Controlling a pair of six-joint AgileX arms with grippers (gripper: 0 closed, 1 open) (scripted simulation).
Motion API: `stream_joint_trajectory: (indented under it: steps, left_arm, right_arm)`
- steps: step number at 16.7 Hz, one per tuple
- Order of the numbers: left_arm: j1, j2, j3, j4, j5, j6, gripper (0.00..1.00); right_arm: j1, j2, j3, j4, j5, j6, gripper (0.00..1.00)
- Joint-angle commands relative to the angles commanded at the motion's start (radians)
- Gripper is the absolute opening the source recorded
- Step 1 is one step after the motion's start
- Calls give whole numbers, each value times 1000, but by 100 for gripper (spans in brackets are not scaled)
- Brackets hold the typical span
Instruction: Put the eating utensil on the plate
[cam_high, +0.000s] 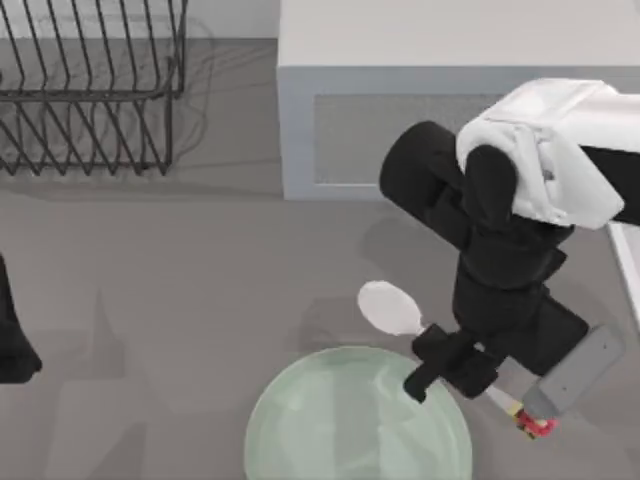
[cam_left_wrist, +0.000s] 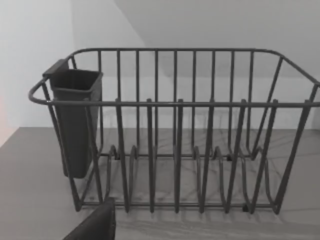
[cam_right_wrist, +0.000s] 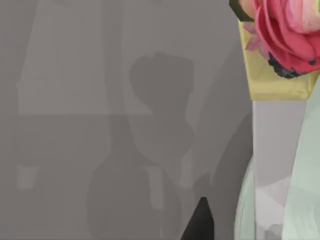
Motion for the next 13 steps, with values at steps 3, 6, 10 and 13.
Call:
stream_joint_trajectory:
  steps: [3,6,10,13]
  left_arm:
    - [0,0,0,0,0,0,100]
    - [0,0,0,0,0,0,100]
    - [0,0,0,0,0,0,100]
    - [0,0,0,0,0,0,100]
  right_arm:
    - [130,43,48,28,7,-256,0]
    - [225,71,83,52,17,-434,0]
    - [277,86,103,65,25,-524,0]
    - [277,86,103,65,25,-524,0]
